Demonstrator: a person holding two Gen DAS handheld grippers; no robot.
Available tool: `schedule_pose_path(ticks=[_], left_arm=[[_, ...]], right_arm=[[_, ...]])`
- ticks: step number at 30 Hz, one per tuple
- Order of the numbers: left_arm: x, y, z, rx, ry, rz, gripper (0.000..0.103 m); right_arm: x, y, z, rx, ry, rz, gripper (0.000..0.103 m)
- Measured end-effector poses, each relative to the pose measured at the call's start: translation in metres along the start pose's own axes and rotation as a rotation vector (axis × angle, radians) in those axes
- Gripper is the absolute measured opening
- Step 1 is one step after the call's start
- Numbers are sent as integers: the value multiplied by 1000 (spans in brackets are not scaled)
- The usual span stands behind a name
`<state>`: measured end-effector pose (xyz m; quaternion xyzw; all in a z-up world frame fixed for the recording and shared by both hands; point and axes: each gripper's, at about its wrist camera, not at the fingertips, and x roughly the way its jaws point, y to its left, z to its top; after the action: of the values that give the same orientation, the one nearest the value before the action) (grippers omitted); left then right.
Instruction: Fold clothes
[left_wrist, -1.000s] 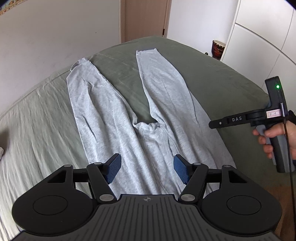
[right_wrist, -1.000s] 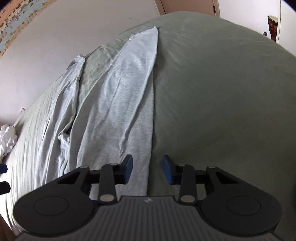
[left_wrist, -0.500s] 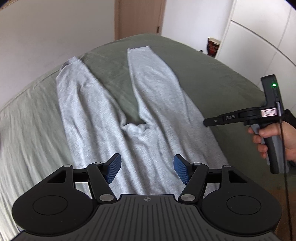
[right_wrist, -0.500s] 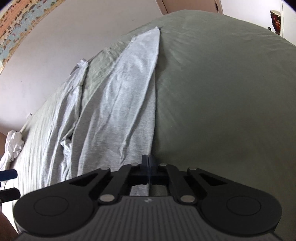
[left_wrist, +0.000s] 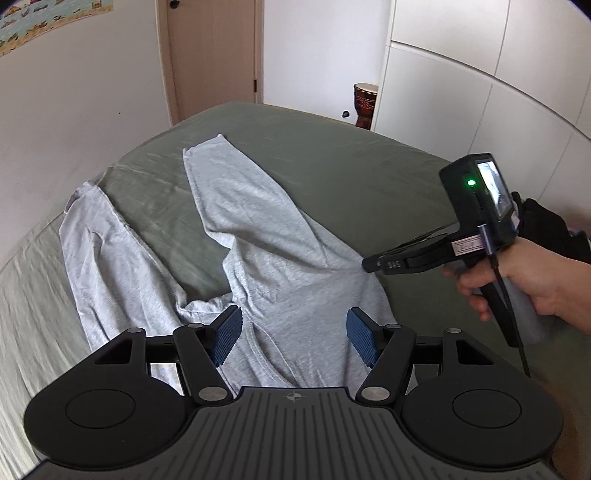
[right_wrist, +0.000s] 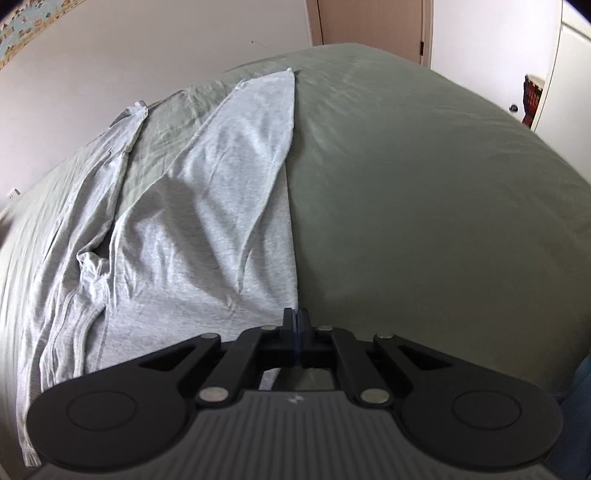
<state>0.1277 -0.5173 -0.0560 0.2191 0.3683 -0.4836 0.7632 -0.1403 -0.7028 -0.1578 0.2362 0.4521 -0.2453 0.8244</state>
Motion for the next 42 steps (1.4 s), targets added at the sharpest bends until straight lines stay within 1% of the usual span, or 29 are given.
schedule_pose_path(ticks=[2, 4, 5, 6, 7, 9, 13, 17, 19, 20, 21, 22, 25, 28, 29, 30, 31, 32, 34, 37, 39, 41, 42], left_arm=[[1, 0, 0, -2, 2, -4, 62], [2, 0, 0, -7, 4, -6, 62], [3, 1, 1, -10, 6, -8, 62], [5, 1, 0, -13, 9, -11, 62], [5, 2, 0, -15, 10, -15, 62], [4, 2, -2, -17, 14, -22, 62], [2, 1, -6, -26, 19, -26, 62], [-1, 0, -9, -31, 21, -22, 62], [-3, 0, -10, -32, 22, -21, 62], [-4, 0, -10, -32, 22, -21, 62], [-4, 0, -10, -31, 20, -21, 62], [-5, -1, -10, -30, 18, -20, 62], [-5, -1, -11, -28, 16, -19, 62], [-2, -1, -12, -29, 24, -22, 62], [-1, 0, -12, -26, 26, -24, 62], [-1, 1, -12, -23, 26, -24, 62], [0, 2, -12, -22, 24, -22, 62], [1, 4, -12, -23, 22, -21, 62], [4, 8, -9, -30, 19, -18, 62], [11, 14, -3, -38, 13, -14, 62], [16, 22, 3, -47, 3, -11, 62], [22, 29, 9, -54, -3, -13, 62], [26, 33, 13, -57, -6, -15, 62]], right_arm=[[-2, -1, -1, 12, -8, 25, 2], [-7, -7, 0, 61, -21, 70, 22], [-10, -11, -1, 87, -26, 90, 33], [-13, -15, -3, 113, -31, 109, 34], [-17, -19, -4, 140, -37, 127, 34], [-22, -25, -14, 171, -14, 165, 34], [-25, -26, -32, 185, 26, 204, 34], [-24, -23, -46, 199, 42, 242, 34], [-23, -19, -50, 194, 48, 258, 21], [-23, -17, -50, 189, 54, 260, 9], [-23, -17, -50, 184, 56, 258, 3], [-25, -16, -50, 177, 60, 248, 1], [-26, -16, -50, 167, 72, 216, 1], [-22, -19, -53, 185, 79, 208, 1], [-22, -18, -53, 183, 78, 208, 7], [-23, -17, -49, 182, 73, 220, 18], [-24, -19, -47, 184, 66, 227, 26], [-27, -22, -42, 188, 43, 230, 36], [-29, -34, -16, 199, -12, 245, 36], [-26, -43, 16, 202, -55, 251, 36], [-12, -42, 54, 206, -82, 257, 36], [-1, -37, 77, 210, -95, 261, 36], [10, -34, 96, 215, -102, 262, 36]])
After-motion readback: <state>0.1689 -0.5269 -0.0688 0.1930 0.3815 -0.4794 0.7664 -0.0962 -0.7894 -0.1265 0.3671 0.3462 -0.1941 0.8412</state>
